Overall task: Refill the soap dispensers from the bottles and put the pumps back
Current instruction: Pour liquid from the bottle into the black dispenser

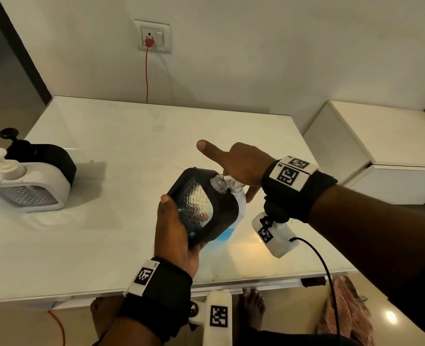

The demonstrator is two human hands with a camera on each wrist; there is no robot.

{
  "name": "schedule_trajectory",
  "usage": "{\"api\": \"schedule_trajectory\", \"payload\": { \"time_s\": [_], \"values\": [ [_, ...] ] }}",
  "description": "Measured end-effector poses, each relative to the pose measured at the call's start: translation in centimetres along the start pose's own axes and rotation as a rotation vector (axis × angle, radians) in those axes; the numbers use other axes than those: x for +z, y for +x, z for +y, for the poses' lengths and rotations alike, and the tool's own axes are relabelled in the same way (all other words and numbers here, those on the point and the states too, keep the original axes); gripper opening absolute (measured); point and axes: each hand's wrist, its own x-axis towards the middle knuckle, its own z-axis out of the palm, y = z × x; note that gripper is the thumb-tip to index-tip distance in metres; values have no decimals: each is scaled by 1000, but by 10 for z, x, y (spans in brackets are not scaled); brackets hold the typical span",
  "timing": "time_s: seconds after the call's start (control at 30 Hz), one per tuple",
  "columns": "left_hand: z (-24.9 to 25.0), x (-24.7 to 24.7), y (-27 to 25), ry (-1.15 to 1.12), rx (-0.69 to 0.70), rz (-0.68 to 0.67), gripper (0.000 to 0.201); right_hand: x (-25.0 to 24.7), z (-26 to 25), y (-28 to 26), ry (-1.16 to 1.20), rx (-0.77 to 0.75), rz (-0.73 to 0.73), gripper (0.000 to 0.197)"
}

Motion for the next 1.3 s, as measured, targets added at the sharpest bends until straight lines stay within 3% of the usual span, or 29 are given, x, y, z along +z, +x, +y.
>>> {"api": "schedule_trajectory", "payload": {
  "time_s": [0.1,0.27,0.57,0.83,1.13,1.3],
  "values": [
    [0,1,0,3,4,-12,46,0,-2,1,-15,-5,-10,114],
    [-2,1,1,-4,-4,-21,47,2,5,1,-77,-49,74,92],
    [-4,0,2,-7,-6,-22,49,-4,3,0,-24,-7,-12,112],
    [-3,0,2,-18,-16,-15,48,1,6,1,-105,-32,83,82],
    [-2,0,1,-13,-12,-20,47,-1,0,0,-69,-37,5,116],
    [-1,0,0,0,-10,-28,50,1,5,-1,-146,-73,88,94]
  ]
}}
